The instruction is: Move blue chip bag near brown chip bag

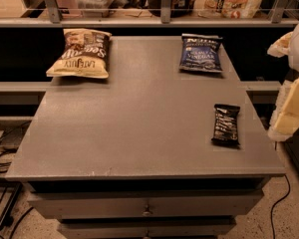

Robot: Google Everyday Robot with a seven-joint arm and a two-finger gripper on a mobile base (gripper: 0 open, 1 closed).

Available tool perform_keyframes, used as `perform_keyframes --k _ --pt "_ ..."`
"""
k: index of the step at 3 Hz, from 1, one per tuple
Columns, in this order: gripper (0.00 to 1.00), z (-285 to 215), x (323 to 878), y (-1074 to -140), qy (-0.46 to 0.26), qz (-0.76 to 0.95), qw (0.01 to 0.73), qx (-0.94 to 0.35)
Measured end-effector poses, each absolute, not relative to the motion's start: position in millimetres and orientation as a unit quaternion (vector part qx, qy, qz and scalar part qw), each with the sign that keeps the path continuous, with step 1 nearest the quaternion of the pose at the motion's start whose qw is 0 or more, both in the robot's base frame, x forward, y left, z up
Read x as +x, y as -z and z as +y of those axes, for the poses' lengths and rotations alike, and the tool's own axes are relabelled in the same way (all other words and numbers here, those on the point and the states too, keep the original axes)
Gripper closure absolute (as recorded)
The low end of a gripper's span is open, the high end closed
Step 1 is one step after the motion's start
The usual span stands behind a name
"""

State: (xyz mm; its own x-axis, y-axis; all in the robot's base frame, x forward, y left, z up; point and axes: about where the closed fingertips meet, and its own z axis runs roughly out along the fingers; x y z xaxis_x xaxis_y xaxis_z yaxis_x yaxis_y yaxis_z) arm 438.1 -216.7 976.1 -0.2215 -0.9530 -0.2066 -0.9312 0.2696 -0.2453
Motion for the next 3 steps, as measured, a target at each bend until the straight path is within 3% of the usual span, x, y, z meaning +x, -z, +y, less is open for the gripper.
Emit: perform_keyframes --k 2,3 --pt "0.00 -215 451 -975 0.015 0.782 0.196 -0.592" --pt "0.00 -211 508 -972 -0.050 0.781 0.324 -0.532"
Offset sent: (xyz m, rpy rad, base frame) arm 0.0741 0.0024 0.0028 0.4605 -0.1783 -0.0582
